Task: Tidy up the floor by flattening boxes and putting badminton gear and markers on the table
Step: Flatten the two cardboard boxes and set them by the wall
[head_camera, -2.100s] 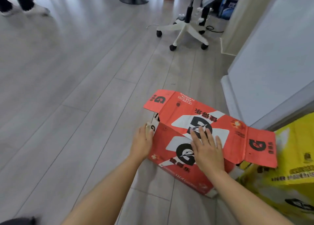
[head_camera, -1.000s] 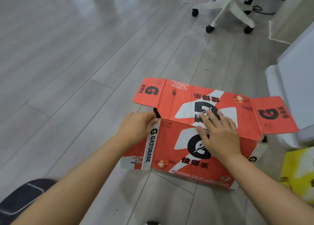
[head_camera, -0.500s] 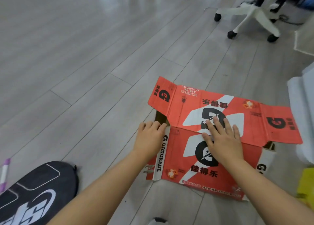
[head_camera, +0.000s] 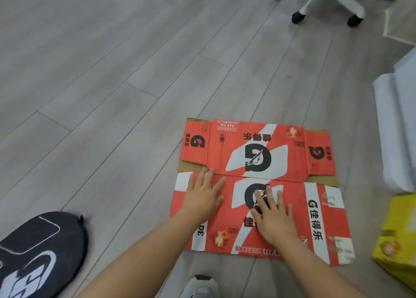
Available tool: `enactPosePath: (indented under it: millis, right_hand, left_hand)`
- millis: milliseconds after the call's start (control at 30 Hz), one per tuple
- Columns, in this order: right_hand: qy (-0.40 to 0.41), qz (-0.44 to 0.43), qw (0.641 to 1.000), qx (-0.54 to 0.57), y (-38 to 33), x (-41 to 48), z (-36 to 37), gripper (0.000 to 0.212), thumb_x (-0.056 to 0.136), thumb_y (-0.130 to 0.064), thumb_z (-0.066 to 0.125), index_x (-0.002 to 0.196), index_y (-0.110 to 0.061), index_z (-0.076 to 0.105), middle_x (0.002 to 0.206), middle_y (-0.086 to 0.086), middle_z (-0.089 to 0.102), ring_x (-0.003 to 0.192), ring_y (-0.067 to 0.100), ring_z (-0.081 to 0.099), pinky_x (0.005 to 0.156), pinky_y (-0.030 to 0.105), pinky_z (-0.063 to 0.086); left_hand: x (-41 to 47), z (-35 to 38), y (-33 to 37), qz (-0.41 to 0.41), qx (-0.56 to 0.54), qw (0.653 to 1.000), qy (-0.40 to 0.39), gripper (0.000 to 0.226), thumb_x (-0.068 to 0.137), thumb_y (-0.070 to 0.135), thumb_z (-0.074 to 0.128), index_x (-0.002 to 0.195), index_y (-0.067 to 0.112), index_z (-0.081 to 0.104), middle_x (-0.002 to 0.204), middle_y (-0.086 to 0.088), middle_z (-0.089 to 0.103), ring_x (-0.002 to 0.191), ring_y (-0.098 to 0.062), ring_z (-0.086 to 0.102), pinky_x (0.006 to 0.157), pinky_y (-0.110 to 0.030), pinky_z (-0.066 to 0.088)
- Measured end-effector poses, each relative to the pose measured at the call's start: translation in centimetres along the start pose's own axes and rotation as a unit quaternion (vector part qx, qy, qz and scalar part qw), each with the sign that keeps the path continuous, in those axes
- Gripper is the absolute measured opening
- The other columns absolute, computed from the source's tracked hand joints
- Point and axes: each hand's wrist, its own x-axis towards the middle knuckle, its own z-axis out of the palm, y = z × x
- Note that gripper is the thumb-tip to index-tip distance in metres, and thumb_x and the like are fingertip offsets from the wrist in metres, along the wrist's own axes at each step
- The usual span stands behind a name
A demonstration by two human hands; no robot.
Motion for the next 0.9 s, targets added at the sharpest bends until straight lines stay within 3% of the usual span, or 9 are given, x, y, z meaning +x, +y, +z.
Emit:
enactPosePath:
  millis: [133,233,333,500,733,900]
  right_hand:
    - [0.017,-0.006,1.0,0.015,1.1,-1.0,0.6,0.063,0.097,-0.06,0.021,0.151,-0.046,-0.008,0.159,-0.012,-0.024,0.146,0.021,-0.026,0.121,0.052,-0.002]
    - [0.034,-0.003,0.999,0.026,2.2,-2.2,1.5,0.064,0.096,-0.061,0.022,0.152,-0.044,-0.003,0.16,-0.012,-0.022,0.147,0.02,-0.024,0.121,0.051,-0.001]
    - [0.048,0.002,0.999,0.016,3.1,-3.3,2.3,0.065,0.095,-0.064,0.021,0.153,-0.042,0.002,0.162,-0.011,-0.018,0.148,0.02,-0.02,0.121,0.05,0.0]
    - [0.087,0.009,0.996,-0.003,3.7,-4.6,3.7,0.064,0.095,-0.063,0.02,0.153,-0.04,0.011,0.164,-0.004,0.001,0.151,0.024,-0.007,0.121,0.05,0.007]
    - [0.092,0.003,0.996,0.006,3.0,-6.7,6.8,0.073,0.093,-0.067,0.024,0.153,-0.041,-0.008,0.162,-0.001,-0.021,0.147,0.026,-0.023,0.118,0.049,-0.003]
    - [0.083,0.011,0.996,0.038,1.5,-6.0,6.8,0.073,0.092,-0.068,0.025,0.152,-0.043,-0.008,0.16,-0.003,-0.024,0.147,0.026,-0.025,0.119,0.046,-0.008]
  left_hand:
    - [-0.3,2.2,1.6,0.046,0.022,0.997,-0.061,0.073,0.093,0.071,0.029,0.153,0.046,-0.004,0.163,-0.006,-0.02,0.146,-0.033,-0.026,0.116,-0.062,-0.007]
    - [-1.0,2.9,3.2,0.079,0.049,0.991,-0.101,0.109,0.07,0.091,0.038,0.151,0.045,-0.018,0.154,-0.01,-0.04,0.137,-0.039,-0.042,0.107,-0.071,-0.014]
    - [-2.5,3.9,5.3,0.141,0.113,0.977,-0.116,0.129,0.059,0.095,0.046,0.146,0.039,-0.031,0.148,-0.015,-0.047,0.13,-0.046,-0.047,0.102,-0.075,-0.017]
    - [-2.7,4.2,5.8,0.166,0.131,0.97,-0.12,0.132,0.059,0.09,0.056,0.145,0.042,-0.033,0.148,-0.014,-0.047,0.129,-0.047,-0.048,0.103,-0.074,-0.014]
    - [1.8,1.3,2.8,0.138,0.184,0.963,-0.138,0.135,0.058,0.079,0.069,0.142,0.048,-0.033,0.15,-0.009,-0.046,0.134,-0.042,-0.043,0.103,-0.077,-0.011]
    - [3.8,-0.3,1.4,0.121,0.176,0.964,-0.157,0.132,0.063,0.07,0.074,0.141,0.052,-0.031,0.152,-0.003,-0.044,0.14,-0.037,-0.037,0.108,-0.076,-0.004]
